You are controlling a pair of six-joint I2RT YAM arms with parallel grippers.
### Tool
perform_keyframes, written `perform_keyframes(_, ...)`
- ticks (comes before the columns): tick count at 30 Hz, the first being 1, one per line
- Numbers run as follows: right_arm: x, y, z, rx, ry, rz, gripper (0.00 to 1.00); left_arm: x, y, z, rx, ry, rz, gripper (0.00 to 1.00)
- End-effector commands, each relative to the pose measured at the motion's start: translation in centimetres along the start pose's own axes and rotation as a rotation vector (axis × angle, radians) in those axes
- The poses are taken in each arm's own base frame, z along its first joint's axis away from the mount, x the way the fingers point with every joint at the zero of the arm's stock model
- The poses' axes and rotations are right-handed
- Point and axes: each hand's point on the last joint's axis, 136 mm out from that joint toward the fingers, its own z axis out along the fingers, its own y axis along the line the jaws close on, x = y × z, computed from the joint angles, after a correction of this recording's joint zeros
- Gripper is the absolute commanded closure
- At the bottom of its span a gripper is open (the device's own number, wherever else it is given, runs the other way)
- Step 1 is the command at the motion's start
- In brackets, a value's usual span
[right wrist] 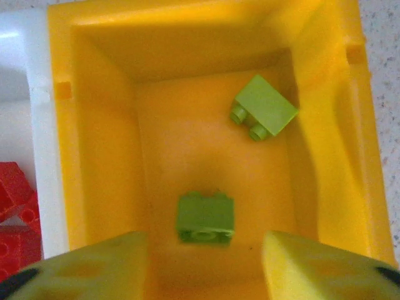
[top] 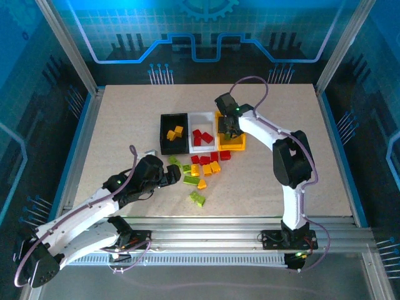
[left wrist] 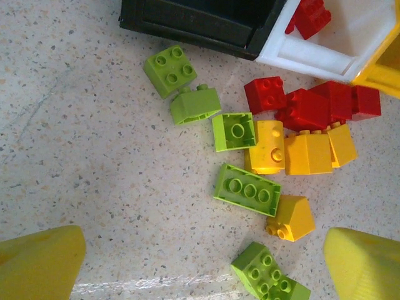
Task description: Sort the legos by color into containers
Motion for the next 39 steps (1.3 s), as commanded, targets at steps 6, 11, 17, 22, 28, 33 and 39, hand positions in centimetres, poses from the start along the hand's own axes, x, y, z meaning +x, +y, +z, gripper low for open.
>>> perform_keyframes(6, 0.5, 1.5, -4.7, -0.103, -0.036, -0.024, 0.29, -0.5, -0.5, -0.5, 0.001, 0.011, 0.028, 0.01)
perform_keyframes(11, 7.1, 3.6, -8.8, -0.207, -0.030, -0.159, 0.25, -1.2, -0.3, -1.1, -0.013, -0.020, 0.027, 0.01)
perform_keyframes(17, 18.7, 6.7, -12.6, -0.390, 0.078, -0.385, 0.23, -1.8, 0.1, -1.6, -0.021, -0.047, 0.023, 0.01)
perform_keyframes(22, 25.6, 8.1, -12.6, -0.356, 0.155, -0.568, 0.22, -1.9, 0.6, -1.7, -0.030, -0.058, 0.020, 0.01)
perform_keyframes(28, 28.6, 9.6, -10.9, -0.324, 0.174, -0.649, 0.22, -1.7, 0.9, -1.7, -0.035, -0.051, 0.017, 0.01)
perform_keyframes(33, 29.1, 10.5, -9.4, -0.270, 0.171, -0.699, 0.22, -1.6, 1.2, -1.7, -0.037, -0.049, 0.011, 0.01)
perform_keyframes(39, 29.1, 10.6, -7.8, -0.220, 0.176, -0.720, 0.25, -1.5, 1.4, -1.9, -0.035, -0.053, 0.006, 0.01)
